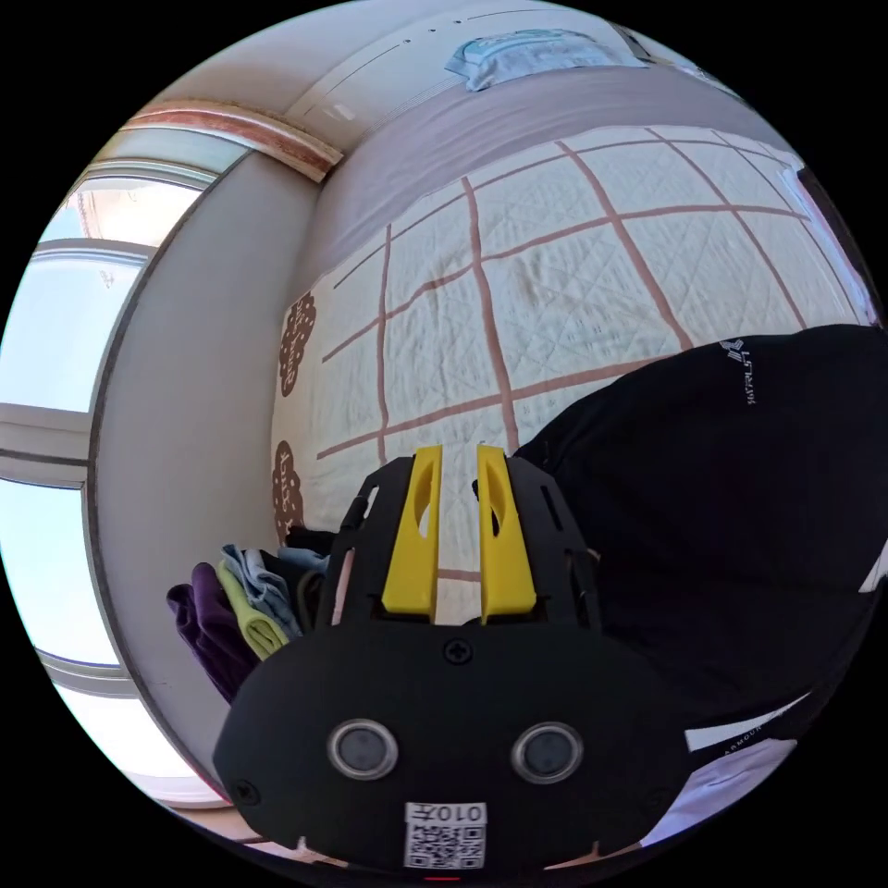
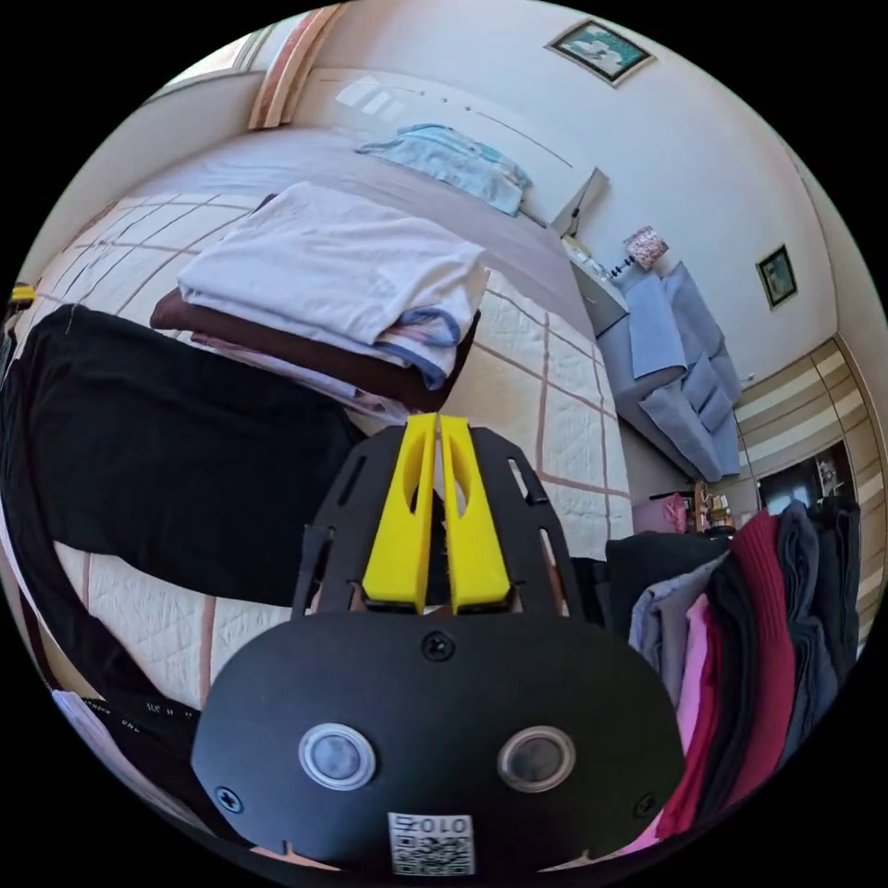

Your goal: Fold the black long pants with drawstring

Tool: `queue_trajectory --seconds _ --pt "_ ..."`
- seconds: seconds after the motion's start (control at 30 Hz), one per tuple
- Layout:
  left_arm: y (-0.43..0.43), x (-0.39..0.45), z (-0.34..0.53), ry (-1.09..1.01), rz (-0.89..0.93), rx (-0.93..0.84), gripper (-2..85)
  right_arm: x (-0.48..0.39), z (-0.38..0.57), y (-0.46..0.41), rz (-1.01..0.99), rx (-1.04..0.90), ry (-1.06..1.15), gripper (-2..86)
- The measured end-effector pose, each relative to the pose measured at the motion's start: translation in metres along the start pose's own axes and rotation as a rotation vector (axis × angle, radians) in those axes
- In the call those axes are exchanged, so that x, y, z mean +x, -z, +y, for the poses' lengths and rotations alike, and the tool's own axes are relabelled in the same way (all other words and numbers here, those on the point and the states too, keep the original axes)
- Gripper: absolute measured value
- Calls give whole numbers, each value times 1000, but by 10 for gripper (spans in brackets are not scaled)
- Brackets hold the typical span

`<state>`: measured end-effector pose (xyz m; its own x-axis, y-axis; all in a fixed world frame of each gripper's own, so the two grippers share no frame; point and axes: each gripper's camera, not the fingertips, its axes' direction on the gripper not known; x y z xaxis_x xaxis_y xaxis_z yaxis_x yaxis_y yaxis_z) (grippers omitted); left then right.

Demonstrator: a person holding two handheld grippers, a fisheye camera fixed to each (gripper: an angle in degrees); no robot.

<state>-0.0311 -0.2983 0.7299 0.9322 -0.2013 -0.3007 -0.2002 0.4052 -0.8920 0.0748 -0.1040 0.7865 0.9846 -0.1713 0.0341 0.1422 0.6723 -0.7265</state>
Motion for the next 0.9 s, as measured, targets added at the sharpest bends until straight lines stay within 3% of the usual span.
queue_trajectory --seconds 0.13,0.2,0.27,0.33,0.47,0.63,0.77,0.9 --pt "15 21 52 -142 275 47 90 -13 27 -12 -74 -104 68 42" --pt "25 40 104 -137 201 92 96 -15 47 -20 -67 -118 37 53" --pt "8 47 135 -110 124 23 104 -8 64 -34 -60 -161 -13 61" --pt "-23 55 155 -166 154 -79 112 3 81 -48 -135 -190 -68 72" --pt "-46 53 187 -186 186 -4 121 8 90 -50 -240 -158 -126 80" --pt "-61 44 181 -169 228 -92 125 28 70 -34 -75 -37 -188 85" --pt "-72 60 179 -194 160 -130 128 40 34 -50 -61 -88 -56 90" --pt "-77 66 191 -199 125 -109 128 33 14 -83 -230 -256 180 66"
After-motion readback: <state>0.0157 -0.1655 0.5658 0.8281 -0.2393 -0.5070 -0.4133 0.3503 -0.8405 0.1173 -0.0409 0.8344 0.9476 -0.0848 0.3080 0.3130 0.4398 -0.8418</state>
